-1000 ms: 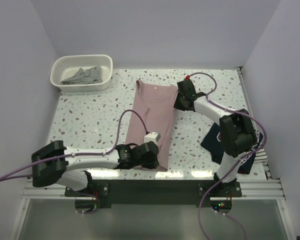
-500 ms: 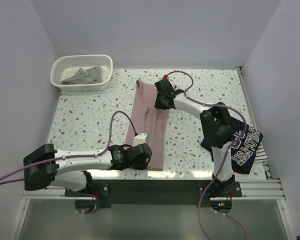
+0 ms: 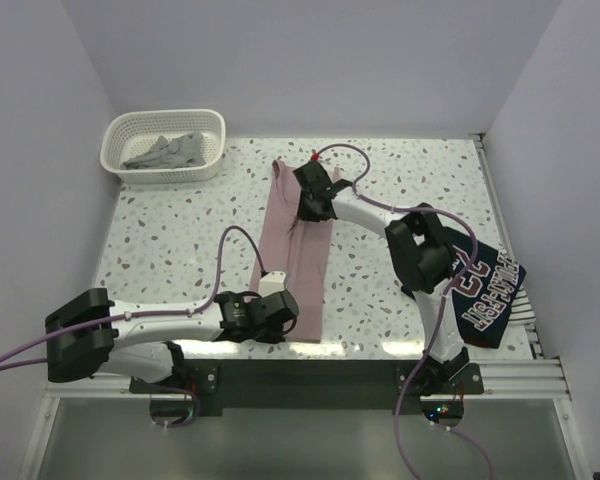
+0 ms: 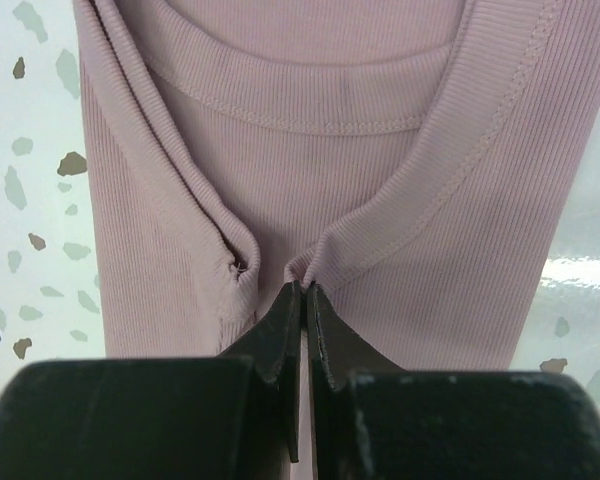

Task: Fold and stack the tank tops
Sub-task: Fold the tank top

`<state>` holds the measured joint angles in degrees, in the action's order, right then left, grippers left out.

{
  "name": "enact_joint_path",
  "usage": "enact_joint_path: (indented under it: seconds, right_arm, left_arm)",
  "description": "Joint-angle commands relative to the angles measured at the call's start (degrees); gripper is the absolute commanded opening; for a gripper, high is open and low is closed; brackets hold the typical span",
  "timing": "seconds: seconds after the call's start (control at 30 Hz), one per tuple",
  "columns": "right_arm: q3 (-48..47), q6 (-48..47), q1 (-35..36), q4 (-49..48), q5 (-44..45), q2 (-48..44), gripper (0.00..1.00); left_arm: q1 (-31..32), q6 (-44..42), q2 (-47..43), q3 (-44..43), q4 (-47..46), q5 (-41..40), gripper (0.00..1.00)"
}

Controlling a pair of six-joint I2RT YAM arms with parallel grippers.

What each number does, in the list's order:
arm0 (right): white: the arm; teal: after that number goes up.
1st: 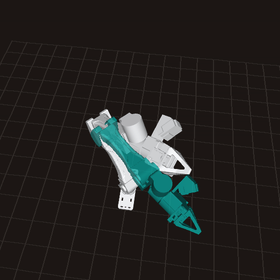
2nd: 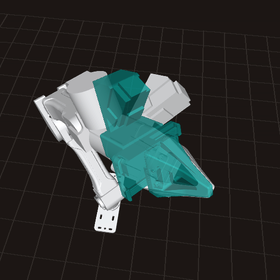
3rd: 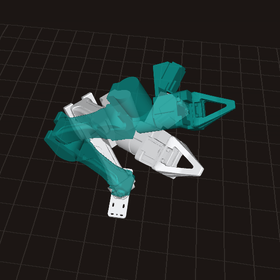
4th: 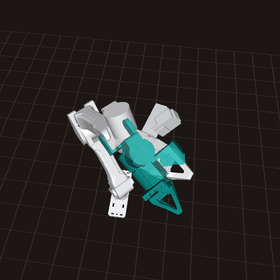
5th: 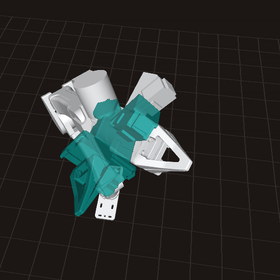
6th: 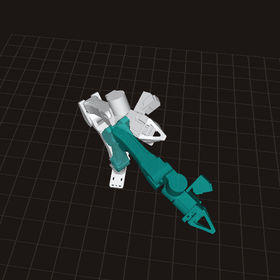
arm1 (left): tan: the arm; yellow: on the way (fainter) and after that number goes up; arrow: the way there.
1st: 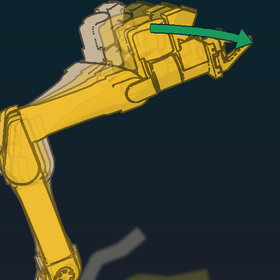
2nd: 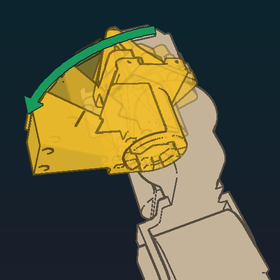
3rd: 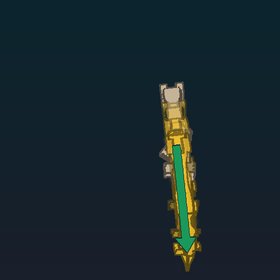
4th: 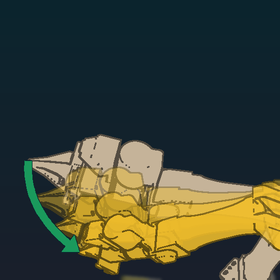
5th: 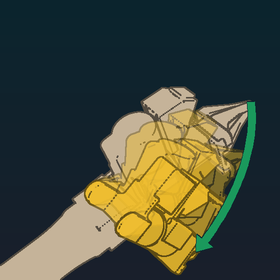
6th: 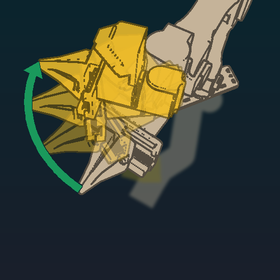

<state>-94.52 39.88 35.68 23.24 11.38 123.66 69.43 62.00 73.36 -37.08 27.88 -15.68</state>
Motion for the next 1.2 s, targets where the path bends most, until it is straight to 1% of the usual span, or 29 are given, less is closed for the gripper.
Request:
enact_joint_path:
  seconds: [0.0, 0.27, 0.3, 0.33, 0.37, 0.4, 0.43, 0.47, 0.53, 0.6, 0.63, 0.67, 0.7, 0.77, 0.83, 0.87, 0.9, 0.93, 0.97, 1.03, 1.07, 1.17]
  right_arm:
    - [-2.86, 0.29, 0.53, 0.22, 2.69, 0.27, 0.00]
    - [-3.04, 0.20, 0.71, -0.04, 2.60, 1.15, 0.00]
    - [-3.13, 0.20, 0.71, 0.13, 2.51, 1.24, 0.02]
    - [-3.30, 0.20, 0.71, 0.22, 2.42, 1.32, 0.06]
    - [-3.30, 0.20, 0.71, 0.13, 2.25, 1.15, 0.13]
    - [-3.30, 0.20, 0.71, 0.13, 2.07, 0.80, 0.17]
    - [-3.21, 0.11, 0.71, 0.13, 2.07, 0.45, 0.23]
    - [-3.13, -0.06, 0.79, 0.13, 1.90, 0.01, 0.31]
    - [-3.21, -0.59, 0.71, 0.31, 1.72, -1.75, 0.40]
    - [-4.17, -2.51, 0.62, 1.97, 1.81, -3.58, 0.55]
    - [-4.70, -2.52, 0.79, 1.98, 2.07, -4.21, 0.55]
    - [-4.97, -3.22, 0.71, 3.28, 2.42, -4.91, 0.61]
    - [-5.15, -3.58, 0.62, 3.73, 2.94, -6.31, 0.62]
    - [-3.14, -3.67, 0.36, 4.61, 4.00, -8.68, 0.61]
    - [-1.39, -3.49, 0.27, 4.00, 4.00, -9.56, 0.61]
    - [-0.76, -3.32, 0.09, 3.91, 3.83, -9.83, 0.60]
    - [-0.23, -3.40, 0.18, 3.83, 3.39, -9.84, 0.60]
    - [0.73, -3.58, 0.18, 3.48, 2.95, -9.84, 0.60]
    - [1.44, -3.93, 0.09, 1.99, 2.60, -9.84, 0.60]
    - [3.02, -4.11, 0.53, 0.32, 0.41, -9.75, 0.61]
    - [3.11, -4.19, 0.79, -0.65, 0.23, -8.97, 0.61]
    - [0.31, -4.54, 2.28, 1.26, 1.28, -5.64, 0.61]
  left_arm:
    - [-0.17, 1.02, -1.20, 1.04, 0.60, -0.14, 0.00]
    - [-0.17, 0.93, -0.33, 1.40, -0.11, 0.57, 0.00]
    - [-0.17, 0.58, -0.33, 1.14, -0.11, 0.57, 0.00]
    - [-0.17, 0.41, -0.41, 1.05, -0.11, 0.48, 0.00]
    - [-0.17, 0.32, -0.59, 0.87, 0.16, 0.48, 0.04]
    - [-0.17, 0.06, -0.76, 0.61, 0.33, 0.39, 0.11]
    - [-0.17, -0.12, -1.11, 0.08, 0.51, 0.22, 0.26]
    - [-0.17, -0.21, -2.16, -0.18, 1.03, -0.31, 0.32]
    - [-0.17, -1.00, -4.00, -1.32, 1.39, -0.84, 0.41]
    - [-0.17, -1.87, -5.15, -3.68, 3.14, -2.68, 0.44]
    - [-0.17, -2.32, -5.16, -4.74, 3.15, -2.69, 0.45]
    - [-0.17, -2.58, -5.33, -5.80, 4.63, -3.90, 0.45]
    - [-0.17, -3.19, -5.42, -8.25, 5.51, -4.70, 0.45]
    - [-0.69, -4.07, -5.42, -11.59, 7.79, -6.89, 0.45]
    - [-2.44, -5.13, -5.51, -13.01, 8.51, -7.43, 0.44]
    - [-5.41, -6.44, -5.60, -13.37, 8.68, -6.82, 0.42]
    - [-7.01, -7.23, -5.77, -13.72, 8.34, -6.47, 0.41]
    - [-8.42, -8.11, -6.12, -13.81, 7.98, -6.21, 0.41]
    - [-11.22, -9.95, -6.39, -13.90, 7.11, -5.16, 0.41]
    - [-14.04, -11.71, -6.65, -13.72, 5.96, -4.01, 0.41]
    - [-16.58, -13.12, -6.57, -13.63, 5.18, -2.96, 0.41]
    - [-20.63, -15.32, -5.86, -13.28, 4.82, -2.07, 0.41]
